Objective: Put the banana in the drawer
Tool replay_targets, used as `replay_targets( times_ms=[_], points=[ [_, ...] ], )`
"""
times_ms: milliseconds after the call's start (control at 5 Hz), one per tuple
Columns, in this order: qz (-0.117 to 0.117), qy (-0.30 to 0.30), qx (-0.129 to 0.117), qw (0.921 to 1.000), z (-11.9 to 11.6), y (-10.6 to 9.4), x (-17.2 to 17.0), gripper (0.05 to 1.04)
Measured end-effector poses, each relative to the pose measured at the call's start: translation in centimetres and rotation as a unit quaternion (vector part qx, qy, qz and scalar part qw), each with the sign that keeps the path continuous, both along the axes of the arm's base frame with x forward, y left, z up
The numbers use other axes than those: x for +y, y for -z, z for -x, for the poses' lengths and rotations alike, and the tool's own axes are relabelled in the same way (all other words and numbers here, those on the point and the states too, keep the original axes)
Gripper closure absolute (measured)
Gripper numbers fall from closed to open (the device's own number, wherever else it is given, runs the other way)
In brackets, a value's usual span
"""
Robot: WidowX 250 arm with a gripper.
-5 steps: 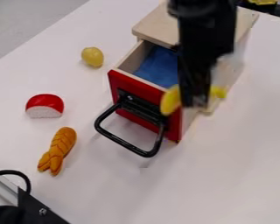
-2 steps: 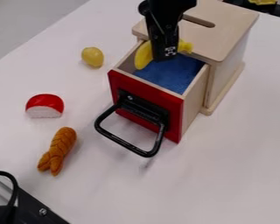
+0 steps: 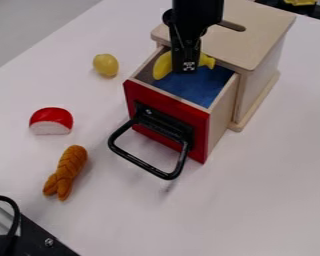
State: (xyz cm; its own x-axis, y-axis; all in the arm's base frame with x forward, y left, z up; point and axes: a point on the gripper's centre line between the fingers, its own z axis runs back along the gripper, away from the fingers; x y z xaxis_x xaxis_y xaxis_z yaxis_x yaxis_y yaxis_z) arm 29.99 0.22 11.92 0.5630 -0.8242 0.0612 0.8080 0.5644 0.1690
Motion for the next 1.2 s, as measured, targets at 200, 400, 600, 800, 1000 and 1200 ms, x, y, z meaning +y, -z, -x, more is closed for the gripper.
replay_targets(
  times_ms=[200,400,600,800,1000,1200],
  points=[
    [-0.009,0.011,0.008,0.9999,-0.5,1.4,0.1,0.715],
    [-0.01,0.019,0.022,0.9995,-1.1,3.1,0.1,0.715],
    [-0.016,0.022,0.036,0.999,-1.4,4.4,0.2,0.716],
    [-0.02,0.022,0.041,0.9987,-1.4,4.8,0.2,0.716],
    [-0.017,0.018,0.044,0.9987,-1.5,4.8,0.1,0.66],
    [-0.009,0.012,0.047,0.9988,-1.3,4.6,-0.2,0.368]
  ],
)
